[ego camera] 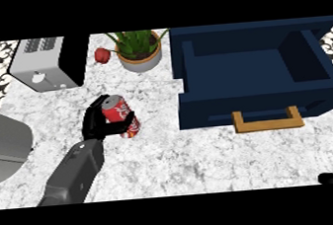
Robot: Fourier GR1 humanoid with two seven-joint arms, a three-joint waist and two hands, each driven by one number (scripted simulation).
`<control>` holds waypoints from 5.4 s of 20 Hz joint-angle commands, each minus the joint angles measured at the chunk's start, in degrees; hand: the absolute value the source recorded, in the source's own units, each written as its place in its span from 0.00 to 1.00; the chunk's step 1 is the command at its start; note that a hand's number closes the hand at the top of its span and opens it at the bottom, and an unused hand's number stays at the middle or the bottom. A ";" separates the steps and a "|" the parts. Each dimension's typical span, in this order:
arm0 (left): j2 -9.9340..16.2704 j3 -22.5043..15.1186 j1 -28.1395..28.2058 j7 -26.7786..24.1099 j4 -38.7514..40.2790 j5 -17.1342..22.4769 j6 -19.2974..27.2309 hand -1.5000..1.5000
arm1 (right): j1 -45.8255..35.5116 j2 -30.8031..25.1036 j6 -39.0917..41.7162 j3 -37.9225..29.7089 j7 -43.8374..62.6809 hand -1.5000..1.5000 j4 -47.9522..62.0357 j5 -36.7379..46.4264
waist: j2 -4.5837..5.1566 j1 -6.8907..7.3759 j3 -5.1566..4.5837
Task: Pick up the can, place it into the drawer and close the drawer
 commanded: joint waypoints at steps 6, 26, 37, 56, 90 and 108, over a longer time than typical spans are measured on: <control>0.89 -1.08 -3.66 7.13 -5.26 -1.85 -3.89 1.00 | 2.35 1.91 -0.13 -0.12 -2.57 0.00 -0.06 1.79 | -0.22 0.48 0.06; -5.74 -12.27 -17.79 46.09 -41.67 -5.83 17.82 1.00 | -1.15 -0.36 -1.75 -1.80 3.44 0.00 -3.11 1.27 | -0.51 0.87 0.08; -5.79 -11.81 -35.06 55.64 -33.59 -4.84 21.26 1.00 | -3.99 -1.82 -2.28 -2.17 7.31 0.00 -3.94 -0.26 | -0.20 -0.09 0.09; -5.81 -19.85 -50.21 47.30 -8.69 3.68 26.58 1.00 | -9.63 -2.72 -2.91 0.71 8.20 0.00 -2.22 1.38 | 0.84 -3.67 0.20; -5.81 -21.48 -57.27 42.98 -3.88 15.48 36.93 0.00 | -25.08 -13.89 -2.06 18.71 -7.98 0.00 22.21 41.04 | 1.13 -1.42 0.21; -0.68 -18.87 -55.36 45.26 -4.60 12.72 30.89 0.00 | -41.26 -7.07 -24.16 22.43 -19.88 0.00 67.99 61.19 | 0.48 3.25 0.16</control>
